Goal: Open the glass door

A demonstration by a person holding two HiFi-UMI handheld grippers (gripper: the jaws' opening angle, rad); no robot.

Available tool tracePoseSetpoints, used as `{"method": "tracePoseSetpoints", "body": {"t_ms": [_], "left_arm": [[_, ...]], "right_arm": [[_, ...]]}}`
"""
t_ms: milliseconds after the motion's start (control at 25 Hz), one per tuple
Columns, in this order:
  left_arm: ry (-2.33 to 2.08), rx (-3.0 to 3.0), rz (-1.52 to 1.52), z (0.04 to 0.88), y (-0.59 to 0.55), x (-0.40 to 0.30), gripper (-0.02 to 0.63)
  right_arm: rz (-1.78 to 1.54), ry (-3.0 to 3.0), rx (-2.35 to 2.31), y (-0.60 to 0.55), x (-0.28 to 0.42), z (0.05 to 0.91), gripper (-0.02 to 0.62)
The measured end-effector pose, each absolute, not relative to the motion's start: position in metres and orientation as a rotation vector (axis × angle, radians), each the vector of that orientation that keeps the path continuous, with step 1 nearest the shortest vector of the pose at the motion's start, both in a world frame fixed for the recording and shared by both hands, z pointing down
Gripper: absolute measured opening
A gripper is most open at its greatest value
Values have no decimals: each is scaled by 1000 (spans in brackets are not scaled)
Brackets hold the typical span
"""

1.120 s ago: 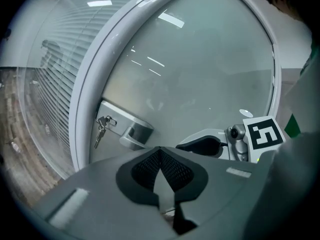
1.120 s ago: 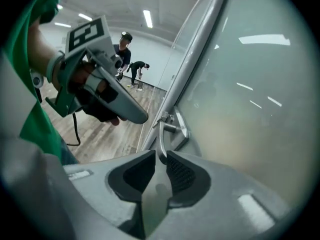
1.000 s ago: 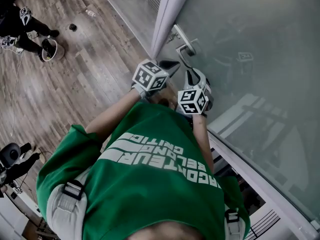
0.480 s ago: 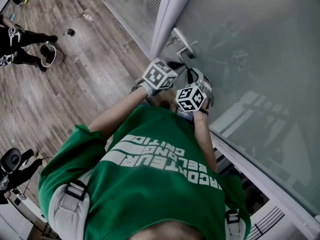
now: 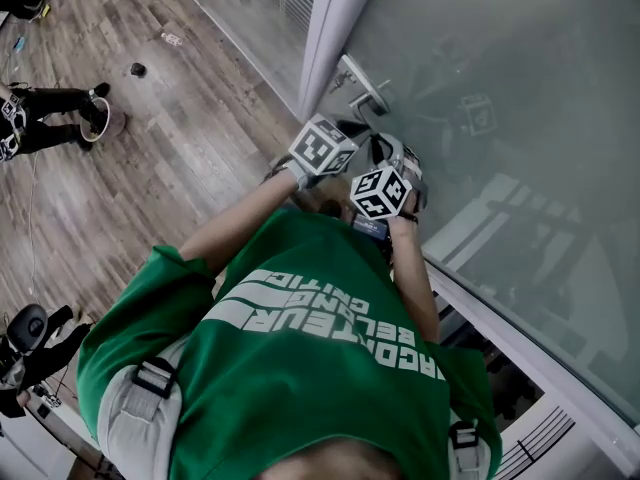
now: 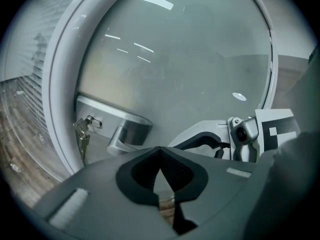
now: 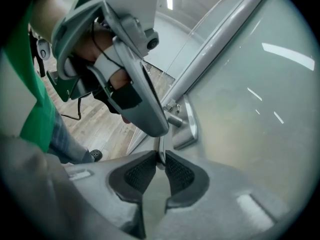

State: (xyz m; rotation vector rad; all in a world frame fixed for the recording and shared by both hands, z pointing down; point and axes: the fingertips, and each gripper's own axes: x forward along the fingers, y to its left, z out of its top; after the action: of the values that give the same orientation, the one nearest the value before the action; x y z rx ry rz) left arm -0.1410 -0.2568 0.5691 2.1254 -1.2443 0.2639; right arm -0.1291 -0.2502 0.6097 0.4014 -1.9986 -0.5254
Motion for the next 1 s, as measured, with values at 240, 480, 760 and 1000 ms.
{"method": "tracePoseSetpoints", "body": {"t_ms": [240, 480, 760, 1000], "left_arm": [[-1238, 2118, 275, 574, -261, -134, 15], [-1247, 2100, 270, 576, -257, -139, 15], [-1275, 2071, 254, 580, -256, -152, 15], [-1300, 2052, 243, 573, -247, -158, 15]], "right_arm": [[-469, -2004, 392, -252, -128, 611, 46], [-372, -2050, 379, -253, -132, 627, 43], [-347, -2049, 345, -257, -143, 648, 41], [-310, -2073, 330, -256, -143, 653, 43]]}}
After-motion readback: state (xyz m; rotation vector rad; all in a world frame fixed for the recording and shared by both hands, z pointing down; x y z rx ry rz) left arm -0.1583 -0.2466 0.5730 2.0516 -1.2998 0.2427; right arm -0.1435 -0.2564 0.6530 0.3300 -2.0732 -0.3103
